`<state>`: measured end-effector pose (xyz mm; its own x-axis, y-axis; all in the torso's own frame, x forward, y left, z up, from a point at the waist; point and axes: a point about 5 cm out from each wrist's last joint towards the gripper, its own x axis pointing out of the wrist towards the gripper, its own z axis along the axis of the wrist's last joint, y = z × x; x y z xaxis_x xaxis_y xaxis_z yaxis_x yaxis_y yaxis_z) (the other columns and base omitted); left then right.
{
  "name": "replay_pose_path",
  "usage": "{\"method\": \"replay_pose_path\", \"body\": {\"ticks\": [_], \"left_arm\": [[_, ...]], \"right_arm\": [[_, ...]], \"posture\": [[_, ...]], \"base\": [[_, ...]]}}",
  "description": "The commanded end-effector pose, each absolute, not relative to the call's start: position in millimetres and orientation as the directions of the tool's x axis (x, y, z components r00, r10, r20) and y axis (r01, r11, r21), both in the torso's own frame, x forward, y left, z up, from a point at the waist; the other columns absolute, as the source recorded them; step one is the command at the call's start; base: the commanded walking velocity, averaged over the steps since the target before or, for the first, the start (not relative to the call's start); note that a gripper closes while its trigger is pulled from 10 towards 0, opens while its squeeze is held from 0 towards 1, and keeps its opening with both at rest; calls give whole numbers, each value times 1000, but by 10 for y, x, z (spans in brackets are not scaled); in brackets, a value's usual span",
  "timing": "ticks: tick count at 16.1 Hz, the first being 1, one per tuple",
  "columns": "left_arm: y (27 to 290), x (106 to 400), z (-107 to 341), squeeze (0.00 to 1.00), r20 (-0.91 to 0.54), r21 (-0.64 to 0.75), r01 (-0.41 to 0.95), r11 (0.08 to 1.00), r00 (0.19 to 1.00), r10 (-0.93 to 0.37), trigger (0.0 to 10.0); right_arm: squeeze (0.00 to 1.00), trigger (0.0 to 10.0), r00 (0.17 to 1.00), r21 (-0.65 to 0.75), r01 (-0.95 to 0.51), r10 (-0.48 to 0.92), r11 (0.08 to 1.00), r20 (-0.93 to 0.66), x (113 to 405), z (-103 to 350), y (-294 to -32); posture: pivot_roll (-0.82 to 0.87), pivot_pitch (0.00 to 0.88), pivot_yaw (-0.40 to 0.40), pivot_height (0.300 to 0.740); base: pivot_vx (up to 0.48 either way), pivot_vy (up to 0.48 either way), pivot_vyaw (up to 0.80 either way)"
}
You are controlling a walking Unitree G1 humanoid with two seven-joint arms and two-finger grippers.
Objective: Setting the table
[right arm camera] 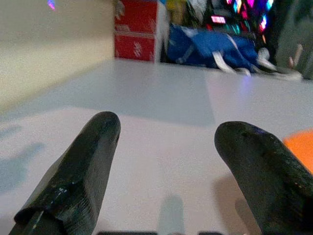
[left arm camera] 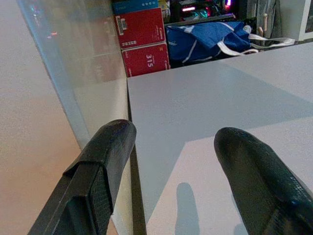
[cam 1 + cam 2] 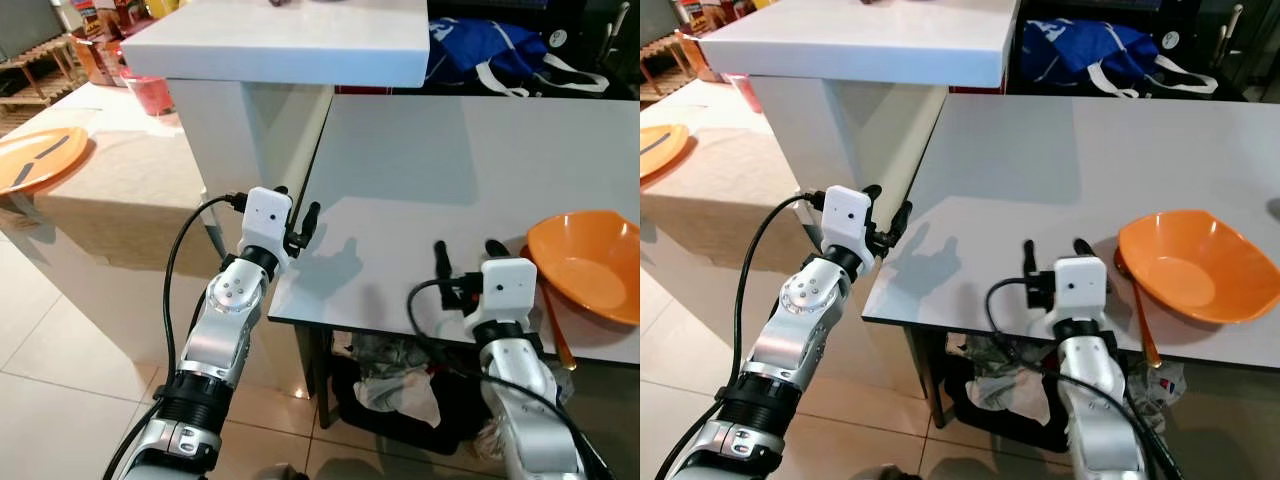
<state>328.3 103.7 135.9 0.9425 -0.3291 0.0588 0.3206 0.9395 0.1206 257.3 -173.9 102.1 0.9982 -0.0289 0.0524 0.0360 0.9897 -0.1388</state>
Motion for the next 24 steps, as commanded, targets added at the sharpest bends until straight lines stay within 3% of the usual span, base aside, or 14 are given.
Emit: {"method": "replay_pose_path", "body": {"ticks": [1,6,11,24], "left_arm": [[1050,3284,1417,0,77,138,314,939,942,-326,10000],[1048,3278,1475,0,81,147,323,935,938,-337,10000],[1215,3252,1499,0,61,166,290,942,951,-304,10000],[1185,3251,1498,0,33,167,327,930,941,-337,10000]], "right_arm": [[0,10000,996,-128,58,-49,990,73,2624,1050,-1784],[0,10000,998,-144,53,-50,988,27,2795,865,-1821],[0,10000,996,-142,94,-93,985,17,2955,800,-1885],[0,10000,969,-197,246,-243,949,38,2929,724,-2192]], "posture": [[-2,0,94,740],[42,0,99,740],[94,0,105,740],[67,0,143,740]], "base": [[0,0,0],[0,0,0],[0,0,0],[0,0,0]]}}
